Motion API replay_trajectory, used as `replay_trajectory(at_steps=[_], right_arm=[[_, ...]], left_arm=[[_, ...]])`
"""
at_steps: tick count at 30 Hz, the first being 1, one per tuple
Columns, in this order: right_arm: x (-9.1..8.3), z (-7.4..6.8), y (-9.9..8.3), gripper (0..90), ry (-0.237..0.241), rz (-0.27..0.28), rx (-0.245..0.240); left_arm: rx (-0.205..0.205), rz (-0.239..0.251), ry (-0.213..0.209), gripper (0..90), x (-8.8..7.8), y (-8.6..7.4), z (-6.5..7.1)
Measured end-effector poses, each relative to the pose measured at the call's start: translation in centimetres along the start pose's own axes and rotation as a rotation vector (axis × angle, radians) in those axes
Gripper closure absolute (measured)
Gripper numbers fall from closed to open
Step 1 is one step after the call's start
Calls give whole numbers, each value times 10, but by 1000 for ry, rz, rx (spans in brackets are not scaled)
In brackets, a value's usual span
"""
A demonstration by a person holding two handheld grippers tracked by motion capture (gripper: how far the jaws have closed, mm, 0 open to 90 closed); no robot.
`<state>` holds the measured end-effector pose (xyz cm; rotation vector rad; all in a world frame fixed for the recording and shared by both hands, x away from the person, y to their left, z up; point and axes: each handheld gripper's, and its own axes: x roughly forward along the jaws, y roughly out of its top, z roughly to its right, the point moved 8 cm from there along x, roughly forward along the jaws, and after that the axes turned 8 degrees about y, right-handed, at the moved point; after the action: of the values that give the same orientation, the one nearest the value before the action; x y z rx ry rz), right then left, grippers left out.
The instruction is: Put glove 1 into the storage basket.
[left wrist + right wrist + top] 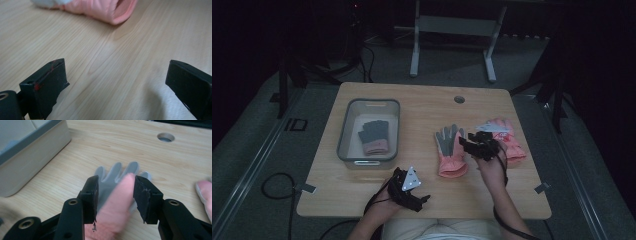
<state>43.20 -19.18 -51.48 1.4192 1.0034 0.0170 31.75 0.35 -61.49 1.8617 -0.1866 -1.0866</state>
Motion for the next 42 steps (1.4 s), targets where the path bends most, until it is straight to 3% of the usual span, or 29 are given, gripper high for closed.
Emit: replay_trajectory(at_steps=[4,8,12,16,21,26,28,30,35,39,42], right_arm=[[-16,30,-8,560,-24,-19,-54],[-35,68,-13,557,-84,-21,-70],[-50,99,-11,552,-127,-8,-53],[-63,129,-2,558,-173,12,-20],[-66,148,8,539,-211,26,-10],[-57,161,10,510,-203,0,-24],[-50,167,7,497,-214,-35,-28],[-43,171,5,496,-200,-43,-1],[-31,178,-10,477,-217,-105,-20],[-23,186,-23,474,-198,-132,17],[-13,187,-30,457,-192,-162,6]], left_arm=[[14,-21,-3,29,1,-3,1],[13,-21,-6,27,0,-4,1],[8,-15,3,27,0,-4,0],[-11,-11,-19,27,-1,-3,1],[-19,-9,-21,26,-1,-3,0],[2,-18,-22,26,-1,-4,2],[14,-26,-22,26,0,-5,3],[18,-30,-24,26,0,-5,3],[4,-30,-38,26,0,-5,4],[9,-33,-34,26,0,-5,3],[0,-33,-41,26,0,-5,3]])
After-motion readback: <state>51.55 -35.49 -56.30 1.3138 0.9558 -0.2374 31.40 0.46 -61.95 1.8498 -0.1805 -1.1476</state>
